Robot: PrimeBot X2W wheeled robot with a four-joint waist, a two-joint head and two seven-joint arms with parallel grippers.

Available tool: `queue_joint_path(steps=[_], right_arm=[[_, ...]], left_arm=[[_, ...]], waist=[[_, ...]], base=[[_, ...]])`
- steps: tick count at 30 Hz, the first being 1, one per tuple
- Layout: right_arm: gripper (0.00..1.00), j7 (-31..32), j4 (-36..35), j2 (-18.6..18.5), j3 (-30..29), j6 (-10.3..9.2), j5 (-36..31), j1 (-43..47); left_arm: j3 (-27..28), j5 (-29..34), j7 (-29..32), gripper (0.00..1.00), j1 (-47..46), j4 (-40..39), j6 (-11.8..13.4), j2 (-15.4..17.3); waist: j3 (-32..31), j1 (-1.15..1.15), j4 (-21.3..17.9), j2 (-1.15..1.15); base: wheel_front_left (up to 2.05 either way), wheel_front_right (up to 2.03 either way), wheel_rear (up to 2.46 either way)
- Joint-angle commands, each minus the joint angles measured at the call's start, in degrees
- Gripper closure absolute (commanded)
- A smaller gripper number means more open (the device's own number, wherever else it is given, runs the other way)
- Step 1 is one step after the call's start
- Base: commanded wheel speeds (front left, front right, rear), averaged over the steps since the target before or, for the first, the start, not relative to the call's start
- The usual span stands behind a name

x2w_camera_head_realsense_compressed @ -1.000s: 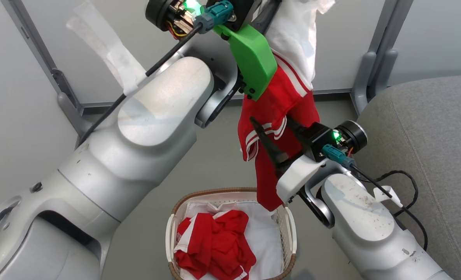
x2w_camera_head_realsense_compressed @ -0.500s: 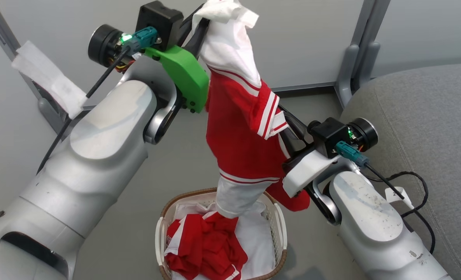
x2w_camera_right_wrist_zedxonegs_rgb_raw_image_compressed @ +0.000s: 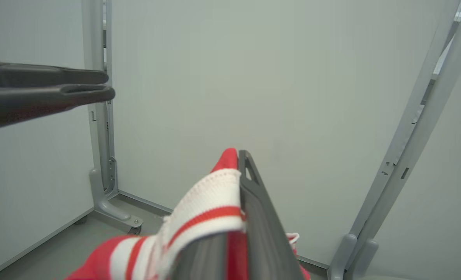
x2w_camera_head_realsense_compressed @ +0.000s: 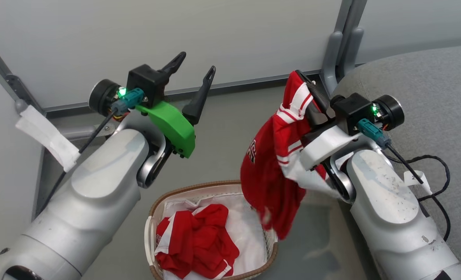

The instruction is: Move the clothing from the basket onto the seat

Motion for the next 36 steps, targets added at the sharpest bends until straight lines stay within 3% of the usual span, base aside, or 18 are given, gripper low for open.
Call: queue_joint_path(steps=[1,16,26,36], right_arm=[[1.0,-0.3,0.0,-0.2,-0.8,-0.06,-0.6,-0.7],[1.0,-0.3,-0.4,-0.2,-9.4,-0.06,-7.1,-1.8],[1.0,-0.3,-1.6,-0.2,-12.9,-0.06,-9.6,0.0],[1.0,-0.3,-4.4,-0.2,-14.3,-0.06,-9.9,0.4]], left_arm=[[-0.1,0.3,-0.6,0.0,1.7,-0.6,-0.1,0.6],[1.6,1.5,-2.2,0.0,15.3,-8.9,2.5,1.2],[1.6,5.4,-2.2,0.0,20.4,-11.2,1.9,-0.3],[1.5,7.8,-2.2,0.0,21.5,-12.9,1.9,-0.2]], waist=[[0.4,0.0,-0.5,0.0],[2.8,0.0,-6.3,0.0],[3.6,0.0,-9.8,0.0],[6.1,0.0,-17.9,0.0]], base=[[0.0,0.0,0.0],[0.0,0.0,0.0],[0.0,0.0,0.0],[0.0,0.0,0.0]])
